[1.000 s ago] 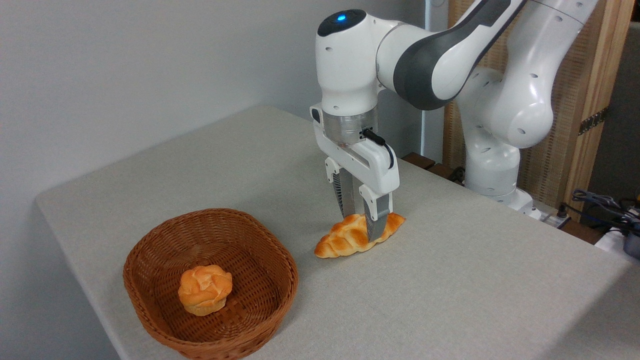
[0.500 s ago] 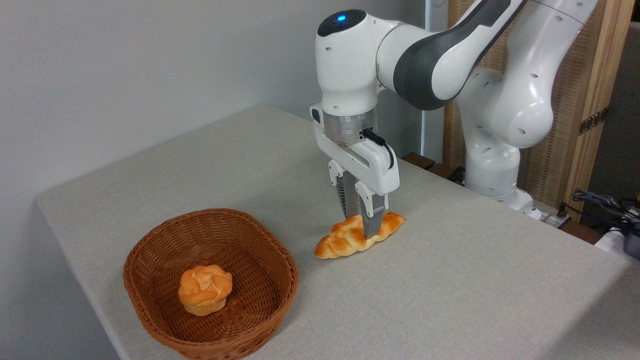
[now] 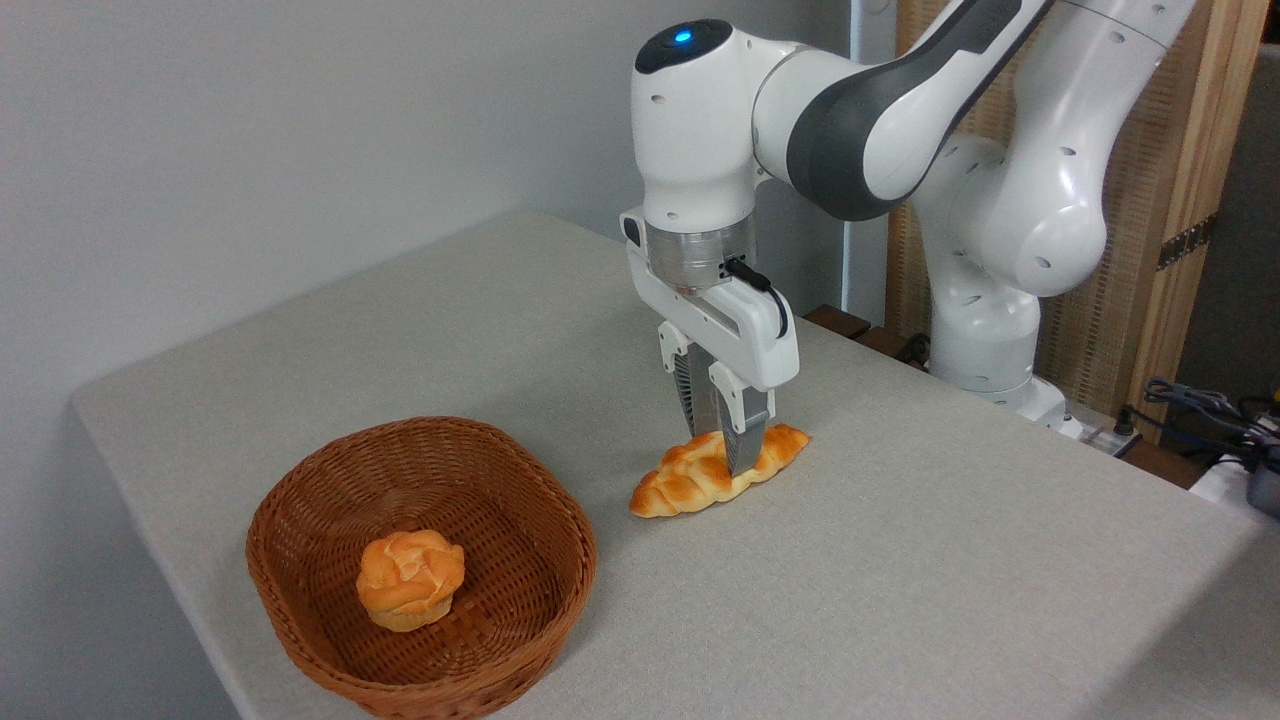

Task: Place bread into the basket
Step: 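Lift the braided loaf and carry it over the basket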

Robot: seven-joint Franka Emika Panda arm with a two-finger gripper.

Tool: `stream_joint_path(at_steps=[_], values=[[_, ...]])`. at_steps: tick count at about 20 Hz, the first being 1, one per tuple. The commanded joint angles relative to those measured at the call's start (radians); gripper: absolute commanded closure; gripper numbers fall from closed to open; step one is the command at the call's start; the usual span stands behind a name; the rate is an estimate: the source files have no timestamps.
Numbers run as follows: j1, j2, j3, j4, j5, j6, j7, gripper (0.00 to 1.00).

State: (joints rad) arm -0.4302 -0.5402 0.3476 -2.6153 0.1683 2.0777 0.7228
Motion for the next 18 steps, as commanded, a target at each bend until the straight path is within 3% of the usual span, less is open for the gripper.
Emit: stream_joint_path(at_steps=[1,7,12,18], values=[[-0.016,-0.011,0.016,-0.008,0.019,-0.037,-0.013,0.57],[-0.015,0.0,0.005,0.087,0.005,-0.06,-0.022,0.57],[-0.018,0.035,0.005,0.195,-0.049,-0.06,-0.025,0.57],[-0.018,0.262,-0.032,0.507,-0.085,-0.249,-0.029,0.56]])
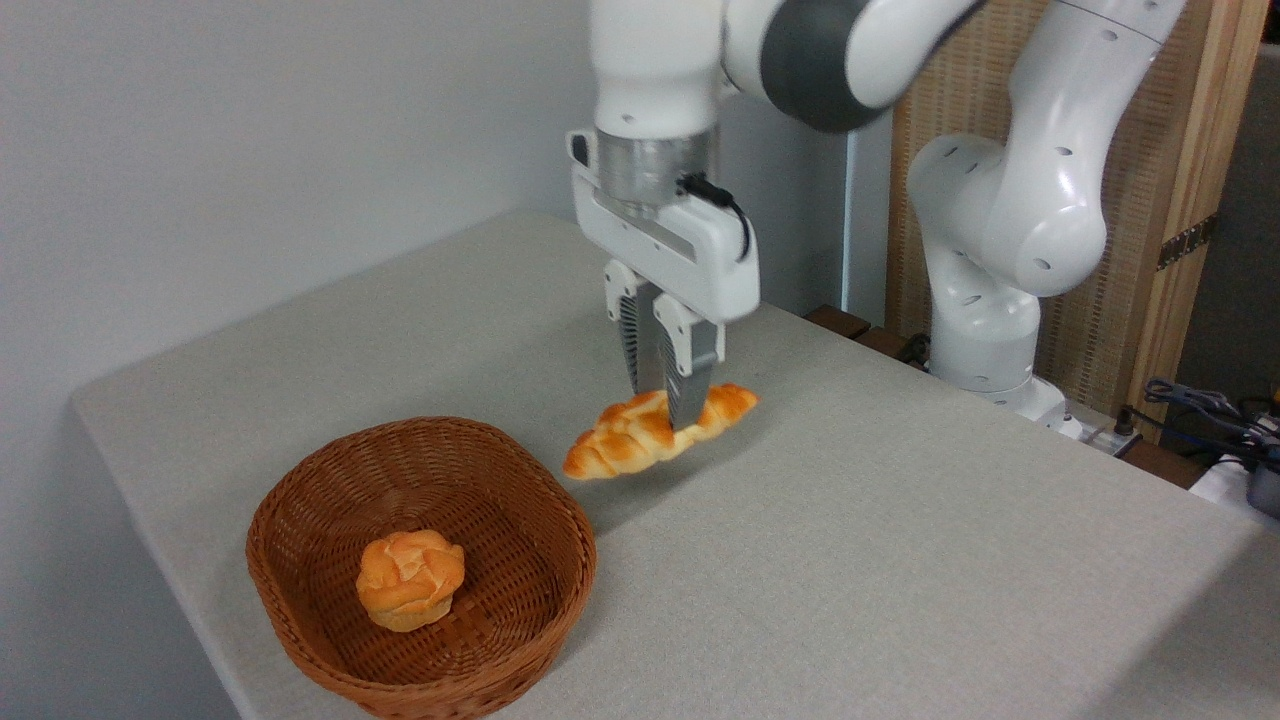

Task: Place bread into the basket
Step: 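Lift the braided loaf and carry it over the basket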

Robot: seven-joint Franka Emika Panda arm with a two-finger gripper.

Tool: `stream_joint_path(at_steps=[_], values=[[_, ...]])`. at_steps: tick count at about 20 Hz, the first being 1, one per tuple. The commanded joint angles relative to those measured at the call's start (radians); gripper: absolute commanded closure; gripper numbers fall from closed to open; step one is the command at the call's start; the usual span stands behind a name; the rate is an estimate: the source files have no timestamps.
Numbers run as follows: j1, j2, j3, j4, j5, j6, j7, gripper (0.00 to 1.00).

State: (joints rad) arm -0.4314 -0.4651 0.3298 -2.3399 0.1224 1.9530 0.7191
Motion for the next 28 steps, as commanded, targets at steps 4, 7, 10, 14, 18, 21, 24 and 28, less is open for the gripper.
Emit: stream_joint_path(at_steps=[4,7,10,14,18,21,24,28], values=[[-0.015,0.36,-0.012,0.462,-0.099,-0.152,-0.026,0.55],[-0.015,0.46,-0.012,0.559,-0.138,-0.151,-0.032,0.52],[-0.015,0.56,-0.015,0.667,-0.164,-0.151,-0.105,0.47],[-0.015,0.632,-0.057,0.729,-0.159,-0.151,-0.19,0.13],[-0.015,0.641,-0.072,0.729,-0.152,-0.151,-0.217,0.0],[-0.015,0.643,-0.074,0.729,-0.155,-0.151,-0.221,0.0],[-0.015,0.645,-0.075,0.729,-0.156,-0.151,-0.222,0.0],[-0.015,0.645,-0.075,0.729,-0.159,-0.152,-0.222,0.0]])
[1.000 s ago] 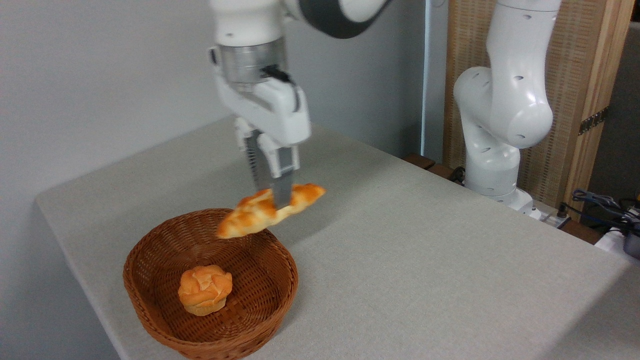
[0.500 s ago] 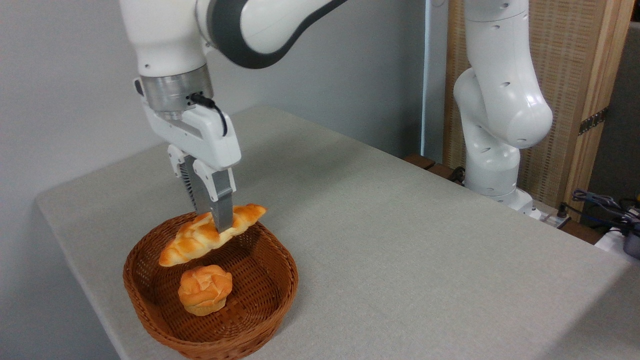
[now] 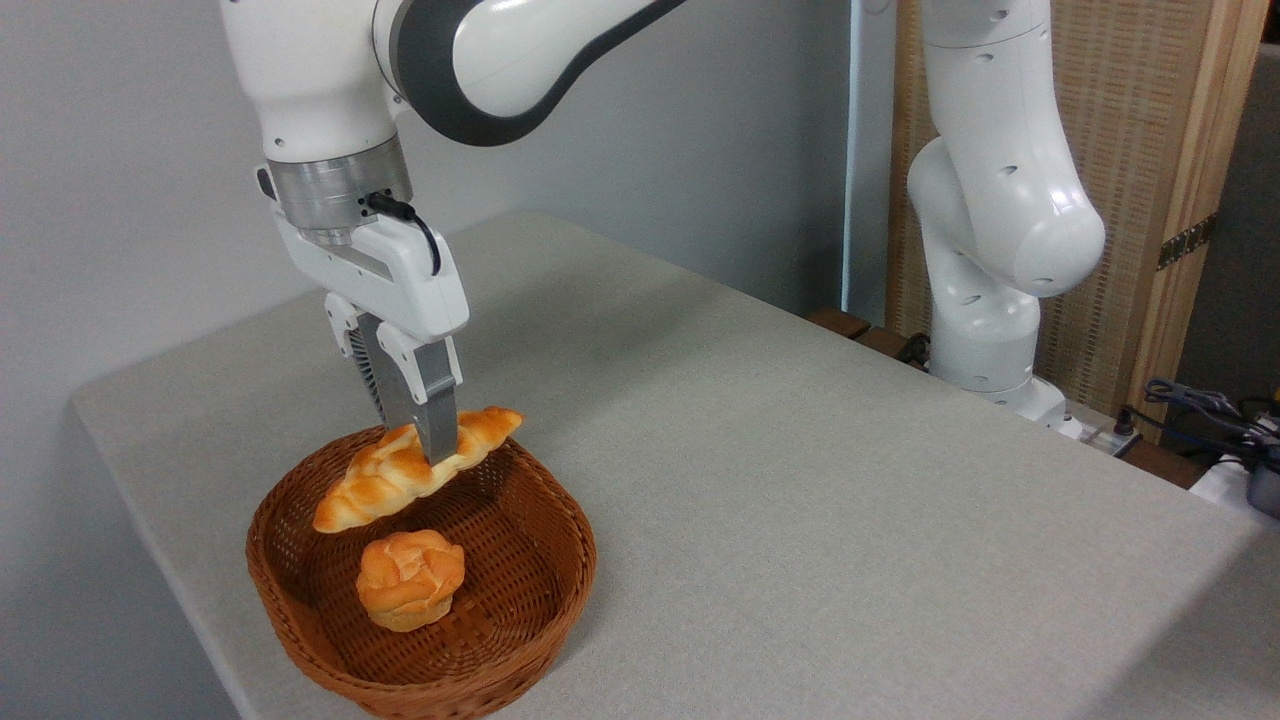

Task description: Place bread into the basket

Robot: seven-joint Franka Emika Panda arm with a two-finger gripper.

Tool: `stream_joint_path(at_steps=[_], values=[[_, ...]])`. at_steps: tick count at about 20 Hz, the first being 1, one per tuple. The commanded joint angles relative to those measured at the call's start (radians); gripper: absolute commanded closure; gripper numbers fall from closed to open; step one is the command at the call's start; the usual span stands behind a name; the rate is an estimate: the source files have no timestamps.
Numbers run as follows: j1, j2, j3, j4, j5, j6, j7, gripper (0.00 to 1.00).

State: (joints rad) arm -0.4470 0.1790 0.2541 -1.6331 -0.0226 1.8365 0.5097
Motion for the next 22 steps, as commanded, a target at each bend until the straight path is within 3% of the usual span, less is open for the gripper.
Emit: stream_joint_path(at_steps=[1,12,17,20,22], values=[[0.001,0.0,-0.005,0.022,-0.014,-0.037,-0.011,0.0],[0.004,-0.001,-0.01,0.036,-0.019,-0.042,-0.011,0.0],[0.025,-0.009,0.002,0.094,-0.019,-0.121,-0.007,0.0],[0.085,-0.03,-0.013,0.101,-0.017,-0.146,-0.004,0.0],[0.152,-0.061,-0.077,0.101,-0.013,-0.148,0.0,0.0]])
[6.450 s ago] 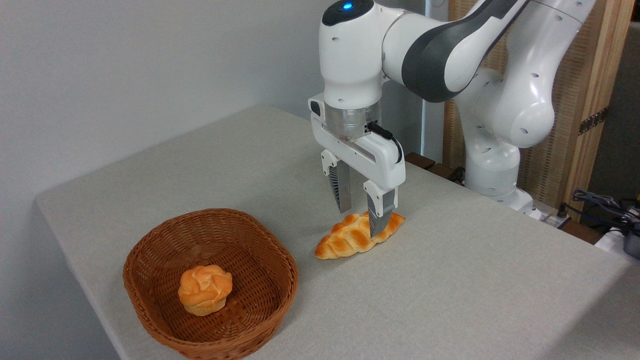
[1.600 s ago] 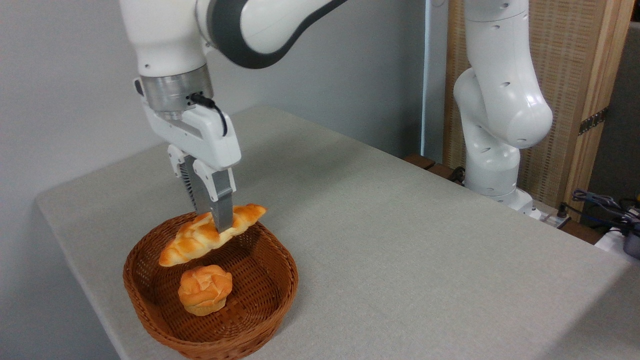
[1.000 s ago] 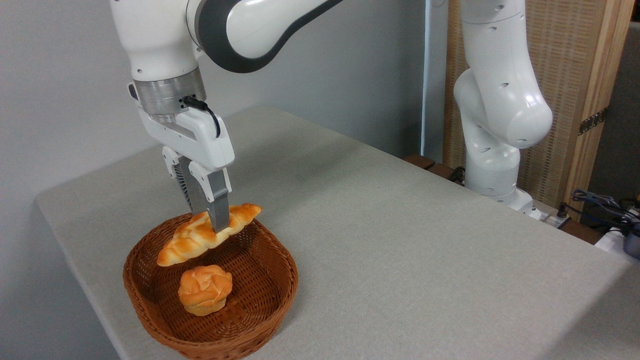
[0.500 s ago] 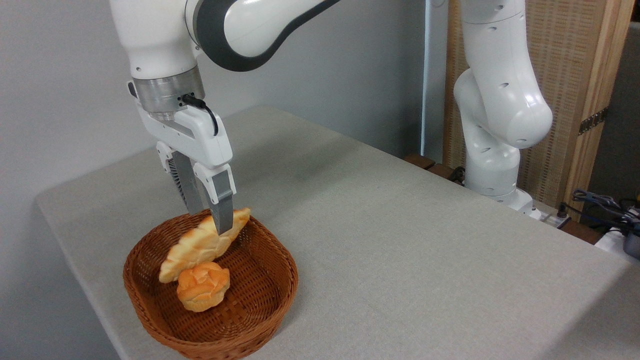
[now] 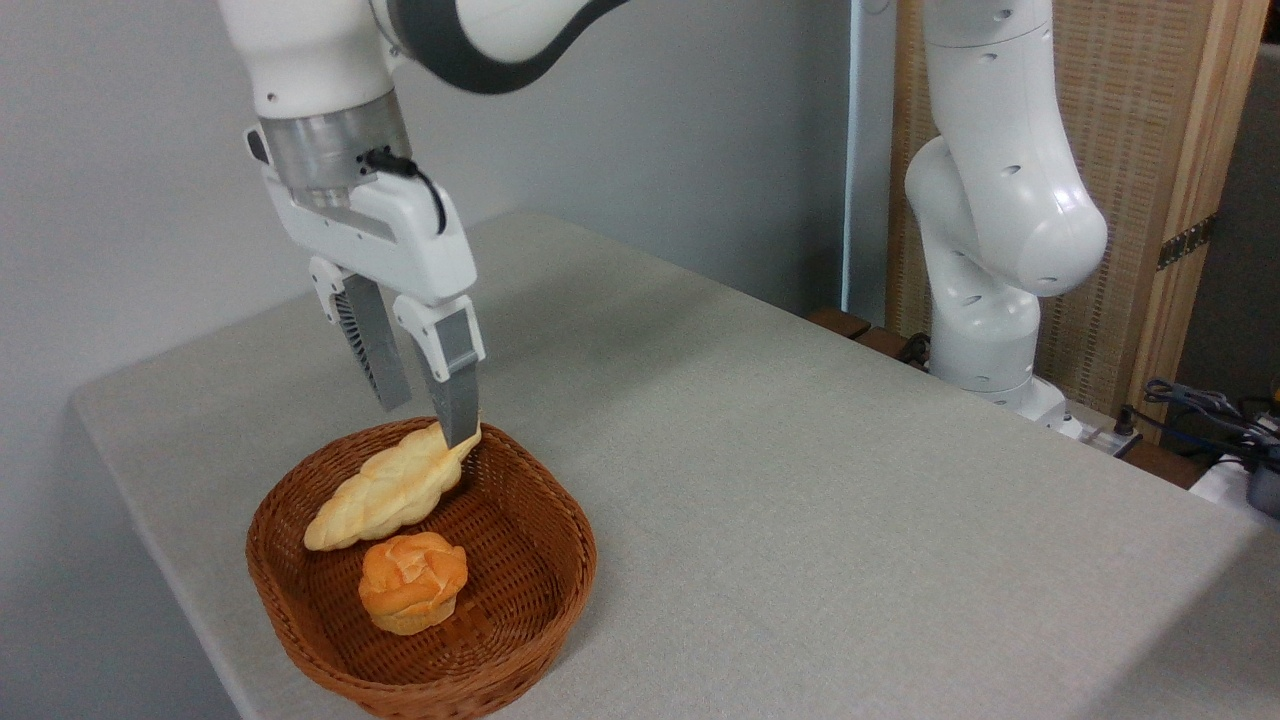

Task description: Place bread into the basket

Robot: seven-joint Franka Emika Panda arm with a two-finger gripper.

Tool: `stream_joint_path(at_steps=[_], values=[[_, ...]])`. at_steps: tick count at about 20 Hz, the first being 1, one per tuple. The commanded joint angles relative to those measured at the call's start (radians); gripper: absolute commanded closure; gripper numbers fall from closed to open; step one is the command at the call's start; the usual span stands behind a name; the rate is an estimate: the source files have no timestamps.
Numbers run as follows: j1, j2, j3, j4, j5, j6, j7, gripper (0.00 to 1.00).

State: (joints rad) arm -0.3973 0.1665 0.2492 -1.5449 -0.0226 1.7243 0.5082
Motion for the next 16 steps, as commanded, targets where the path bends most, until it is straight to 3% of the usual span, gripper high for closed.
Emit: stream_joint_path(at_steps=[1,3,6,9,12,16], values=[[0.176,-0.073,-0.13,0.009,-0.007,-0.038,0.01,0.0],[0.245,-0.1,-0.189,-0.001,-0.005,-0.063,0.042,0.0],[0.276,-0.128,-0.2,-0.024,-0.005,-0.115,0.117,0.0],[0.307,-0.137,-0.215,-0.038,-0.005,-0.112,0.119,0.0],[0.365,-0.162,-0.267,-0.066,-0.005,-0.103,0.121,0.0],[0.371,-0.202,-0.272,-0.127,-0.005,-0.08,0.122,0.0]])
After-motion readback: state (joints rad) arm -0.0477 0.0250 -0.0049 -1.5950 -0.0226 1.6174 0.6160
